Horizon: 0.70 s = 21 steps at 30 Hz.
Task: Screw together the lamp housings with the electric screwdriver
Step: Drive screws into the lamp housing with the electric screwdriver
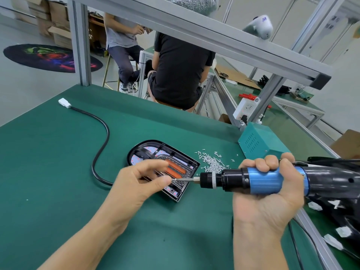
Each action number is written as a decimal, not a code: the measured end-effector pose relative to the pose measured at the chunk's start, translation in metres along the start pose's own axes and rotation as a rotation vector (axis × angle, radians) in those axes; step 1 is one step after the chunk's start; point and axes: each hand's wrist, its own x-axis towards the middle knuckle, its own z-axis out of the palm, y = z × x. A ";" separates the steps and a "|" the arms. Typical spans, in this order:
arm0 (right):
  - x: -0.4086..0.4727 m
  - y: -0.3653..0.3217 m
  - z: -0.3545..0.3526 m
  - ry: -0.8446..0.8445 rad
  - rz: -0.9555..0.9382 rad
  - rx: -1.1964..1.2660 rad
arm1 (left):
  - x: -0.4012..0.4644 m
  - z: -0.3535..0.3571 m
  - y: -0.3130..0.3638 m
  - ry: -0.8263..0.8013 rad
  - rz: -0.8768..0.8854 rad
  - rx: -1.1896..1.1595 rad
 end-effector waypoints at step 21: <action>0.018 0.026 -0.010 -0.142 -0.037 -0.321 | 0.082 -0.020 -0.017 0.270 -0.292 0.775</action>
